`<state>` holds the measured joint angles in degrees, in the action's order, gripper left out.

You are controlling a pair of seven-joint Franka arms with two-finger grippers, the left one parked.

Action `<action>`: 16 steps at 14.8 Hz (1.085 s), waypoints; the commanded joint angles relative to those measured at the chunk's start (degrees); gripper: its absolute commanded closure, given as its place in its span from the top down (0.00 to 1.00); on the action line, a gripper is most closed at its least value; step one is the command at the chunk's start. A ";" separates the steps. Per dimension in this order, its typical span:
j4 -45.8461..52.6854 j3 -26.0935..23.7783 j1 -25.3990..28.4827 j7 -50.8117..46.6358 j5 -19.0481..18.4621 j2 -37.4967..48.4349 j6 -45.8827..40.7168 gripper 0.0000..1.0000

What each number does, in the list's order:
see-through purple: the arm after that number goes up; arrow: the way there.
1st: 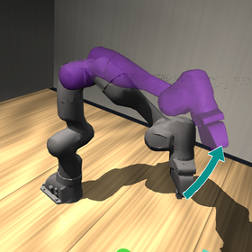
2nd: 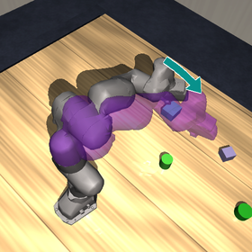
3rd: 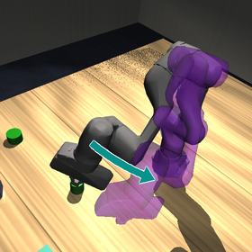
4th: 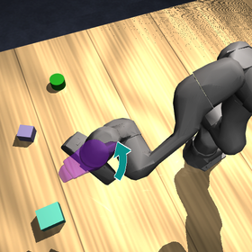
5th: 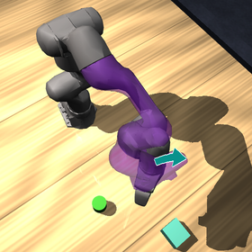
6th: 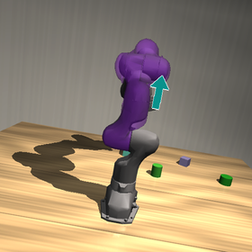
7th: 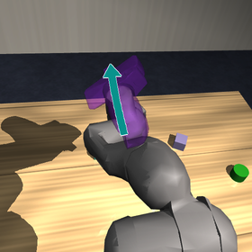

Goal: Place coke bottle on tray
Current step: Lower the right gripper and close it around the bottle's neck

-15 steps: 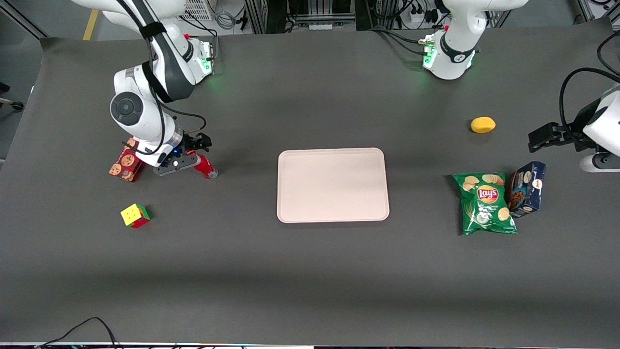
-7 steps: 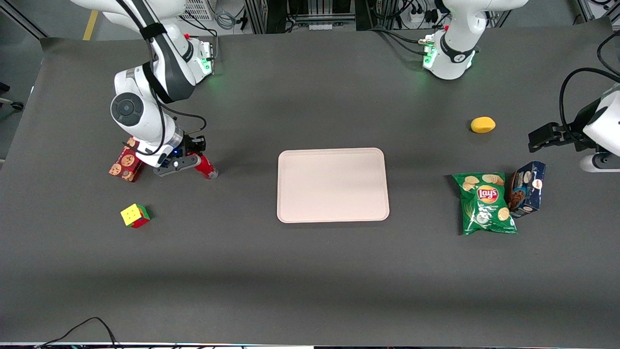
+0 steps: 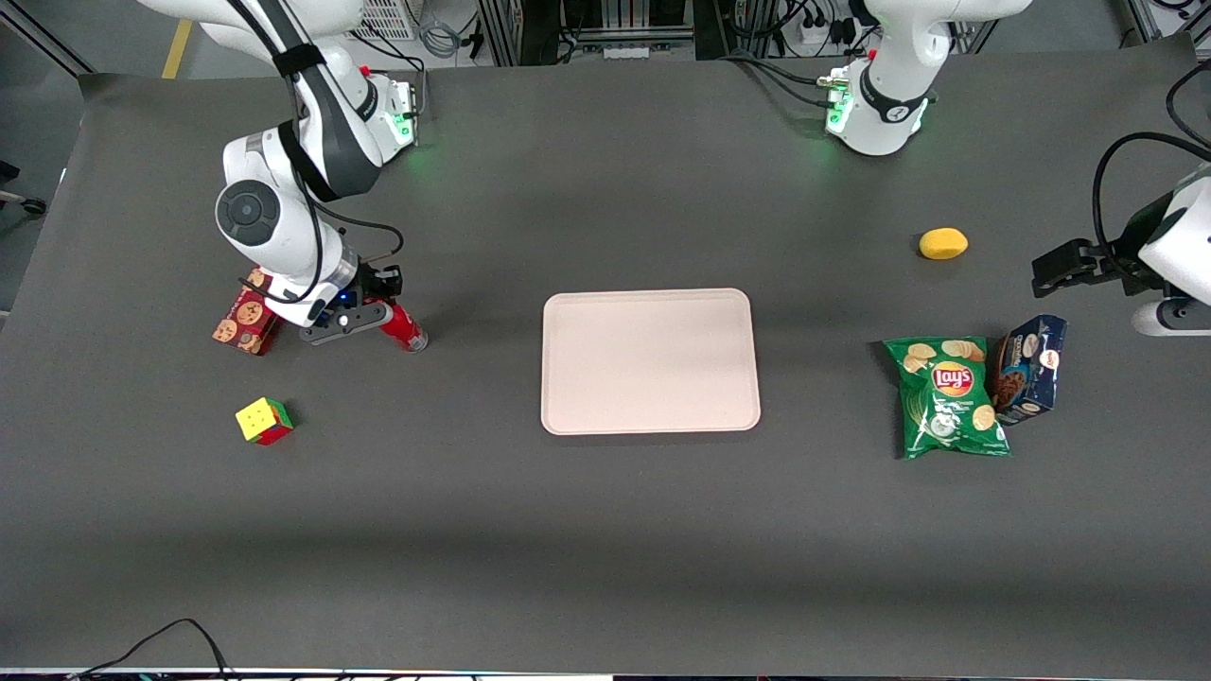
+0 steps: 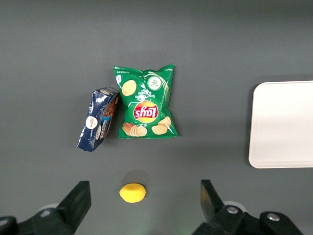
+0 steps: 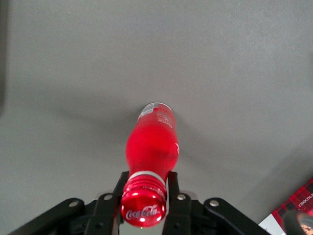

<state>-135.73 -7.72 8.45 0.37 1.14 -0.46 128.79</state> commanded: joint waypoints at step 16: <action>38.86 -4.56 3.42 -12.90 0.18 -2.17 -37.38 0.00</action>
<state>-101.43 -8.72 9.45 -3.29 1.17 0.15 92.76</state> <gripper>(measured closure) 0.656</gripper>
